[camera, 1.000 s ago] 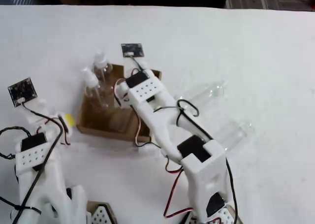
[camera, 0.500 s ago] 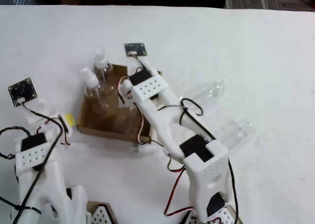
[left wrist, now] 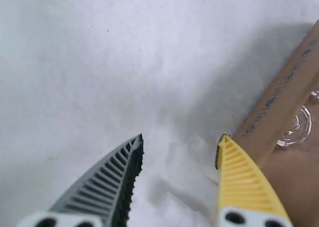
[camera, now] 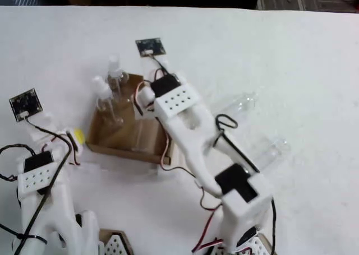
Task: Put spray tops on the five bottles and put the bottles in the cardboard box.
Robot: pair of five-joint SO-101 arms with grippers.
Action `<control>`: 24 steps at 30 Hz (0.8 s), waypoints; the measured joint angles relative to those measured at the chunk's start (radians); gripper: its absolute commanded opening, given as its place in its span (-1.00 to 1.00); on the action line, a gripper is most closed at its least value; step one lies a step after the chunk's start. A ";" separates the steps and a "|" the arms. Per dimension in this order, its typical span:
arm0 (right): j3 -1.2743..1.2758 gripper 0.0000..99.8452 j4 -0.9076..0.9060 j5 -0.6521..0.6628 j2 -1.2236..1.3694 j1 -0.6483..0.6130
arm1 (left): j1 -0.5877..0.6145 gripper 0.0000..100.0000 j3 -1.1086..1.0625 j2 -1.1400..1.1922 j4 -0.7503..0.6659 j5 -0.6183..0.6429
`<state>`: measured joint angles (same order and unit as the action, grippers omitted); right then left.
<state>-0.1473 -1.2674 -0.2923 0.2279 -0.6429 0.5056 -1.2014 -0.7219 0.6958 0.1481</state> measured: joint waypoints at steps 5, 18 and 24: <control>0.000 -0.97 -0.147 0.121 -0.167 -0.005 | 0.000 -0.52 -0.023 0.009 -0.031 0.000; 0.112 -0.97 -0.431 0.473 -0.598 0.362 | 0.000 -0.52 -0.023 0.009 -0.034 0.000; 0.311 -0.97 -0.431 0.756 -0.733 0.766 | 0.000 -0.52 -0.023 0.009 -0.034 0.000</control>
<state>0.1642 -1.6985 0.4641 -0.5056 0.1227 0.5056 -1.2244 -0.7127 0.6621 0.1481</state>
